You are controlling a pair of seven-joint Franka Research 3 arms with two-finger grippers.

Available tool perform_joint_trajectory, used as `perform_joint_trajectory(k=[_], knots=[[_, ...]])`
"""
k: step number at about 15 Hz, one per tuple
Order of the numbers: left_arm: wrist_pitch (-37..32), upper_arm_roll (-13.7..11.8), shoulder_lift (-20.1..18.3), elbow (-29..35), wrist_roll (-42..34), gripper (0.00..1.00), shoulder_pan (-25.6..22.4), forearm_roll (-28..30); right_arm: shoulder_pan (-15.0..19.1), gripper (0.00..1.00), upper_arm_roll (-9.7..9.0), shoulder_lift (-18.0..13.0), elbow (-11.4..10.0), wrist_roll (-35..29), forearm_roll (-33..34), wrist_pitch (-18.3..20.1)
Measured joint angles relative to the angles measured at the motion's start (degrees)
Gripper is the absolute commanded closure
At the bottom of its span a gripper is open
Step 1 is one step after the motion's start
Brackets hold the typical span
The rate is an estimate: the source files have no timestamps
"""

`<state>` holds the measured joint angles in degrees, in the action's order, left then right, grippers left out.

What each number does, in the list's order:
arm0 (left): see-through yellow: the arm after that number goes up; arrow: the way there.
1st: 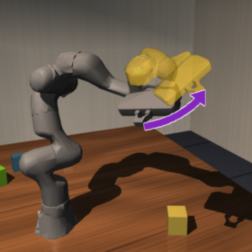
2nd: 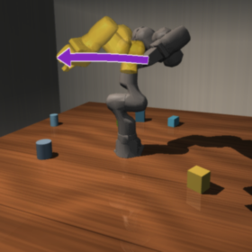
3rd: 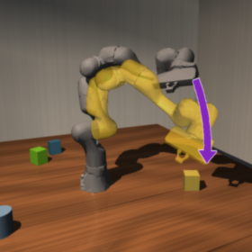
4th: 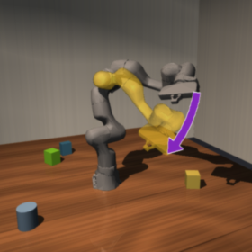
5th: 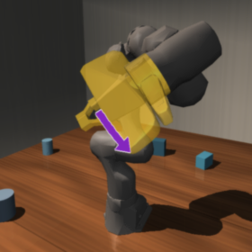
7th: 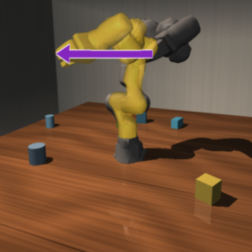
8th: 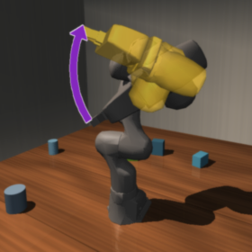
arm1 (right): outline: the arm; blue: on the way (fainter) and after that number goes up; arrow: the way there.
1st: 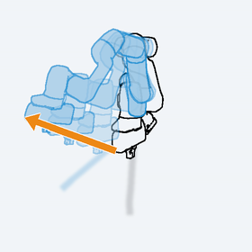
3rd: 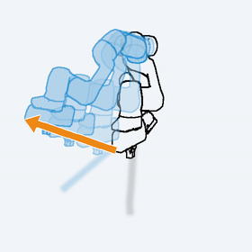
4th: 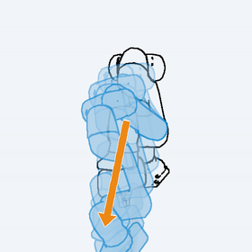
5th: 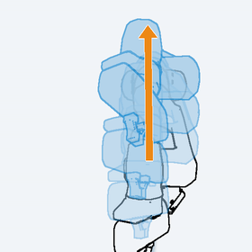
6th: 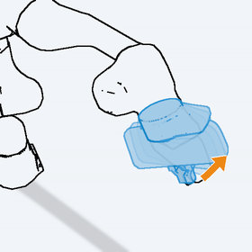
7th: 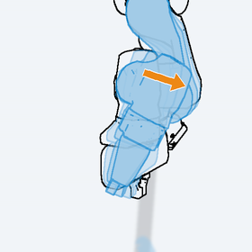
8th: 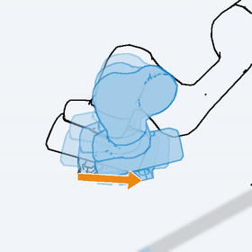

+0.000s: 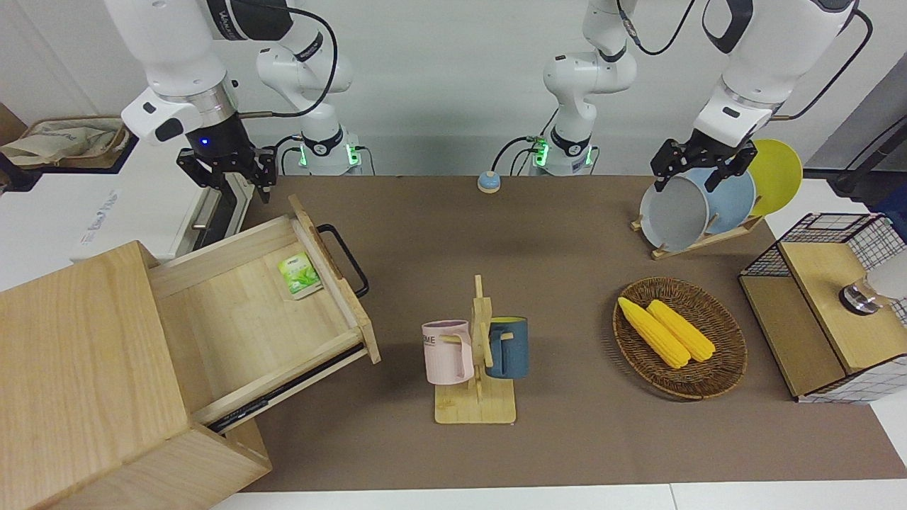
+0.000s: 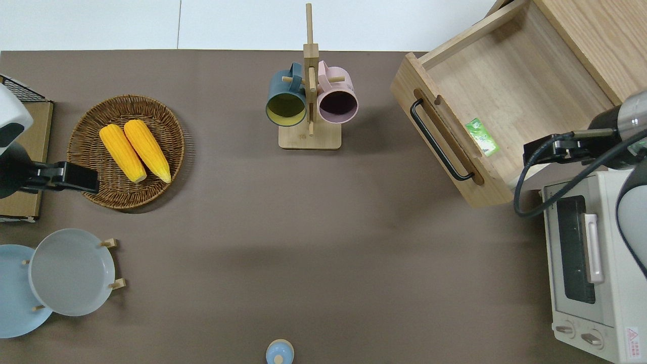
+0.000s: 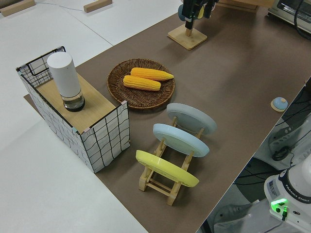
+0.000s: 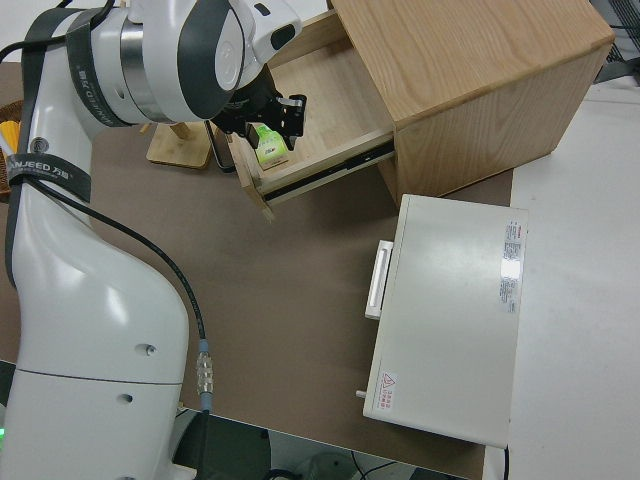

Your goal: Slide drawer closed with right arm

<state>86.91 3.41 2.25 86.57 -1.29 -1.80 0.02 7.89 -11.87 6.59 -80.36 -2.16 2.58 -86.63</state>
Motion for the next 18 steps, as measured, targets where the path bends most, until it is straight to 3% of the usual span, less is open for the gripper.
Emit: perform_joint_trajectory(k=[5,13,15,18], knots=[[0.0,0.0,0.0,0.0,0.0,0.01,0.0,0.0,0.0,1.0,0.23,0.0,0.1,0.8,0.0,0.7],[0.0,0.0,0.0,0.0,0.0,0.01,0.0,0.0,-0.2,1.0,0.08,-0.5,2.7,0.3,-1.0,3.5],[0.0,0.0,0.0,0.0,0.0,0.01,0.0,0.0,-1.1,1.0,-0.16,-0.8,3.1,-3.3,-1.1,3.6],[0.0,0.0,0.0,0.0,0.0,0.01,0.0,0.0,-5.4,1.0,-0.55,-1.5,4.1,-13.2,-1.1,3.8]])
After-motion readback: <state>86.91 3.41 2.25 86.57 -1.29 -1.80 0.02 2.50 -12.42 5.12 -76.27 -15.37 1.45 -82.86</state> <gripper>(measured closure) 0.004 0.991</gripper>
